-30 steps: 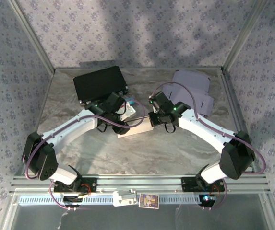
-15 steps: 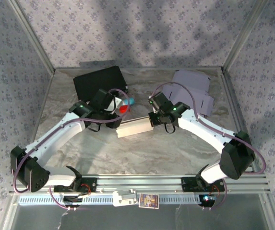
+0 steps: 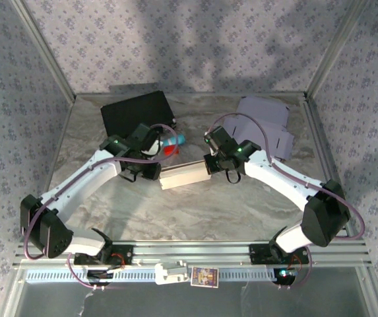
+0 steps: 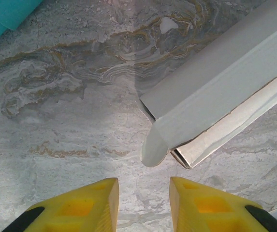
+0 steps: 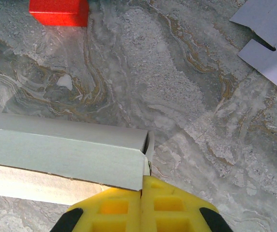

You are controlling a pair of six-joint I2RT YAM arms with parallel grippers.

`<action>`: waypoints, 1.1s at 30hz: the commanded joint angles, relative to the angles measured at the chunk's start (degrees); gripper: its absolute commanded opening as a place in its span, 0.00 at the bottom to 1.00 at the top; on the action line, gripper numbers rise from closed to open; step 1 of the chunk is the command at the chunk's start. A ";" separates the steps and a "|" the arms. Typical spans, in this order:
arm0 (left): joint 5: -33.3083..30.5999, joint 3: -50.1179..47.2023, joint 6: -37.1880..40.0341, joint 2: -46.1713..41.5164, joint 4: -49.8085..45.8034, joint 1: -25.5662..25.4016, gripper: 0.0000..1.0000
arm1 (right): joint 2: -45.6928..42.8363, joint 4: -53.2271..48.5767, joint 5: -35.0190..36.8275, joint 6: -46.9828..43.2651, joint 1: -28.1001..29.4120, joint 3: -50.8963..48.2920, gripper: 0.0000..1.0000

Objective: Fold the paper box

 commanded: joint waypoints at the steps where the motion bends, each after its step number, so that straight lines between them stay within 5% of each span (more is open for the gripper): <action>1: -0.37 2.45 2.11 1.30 0.54 0.39 0.32 | 1.57 -4.42 -0.02 0.71 0.55 -0.02 0.00; 21: 0.22 1.71 5.41 4.22 2.36 0.26 0.21 | 1.75 -4.39 -0.30 0.72 0.38 0.11 0.00; 33: 0.80 1.40 5.04 4.22 2.54 -0.51 0.00 | 1.90 -4.63 -0.05 0.89 0.36 0.09 0.00</action>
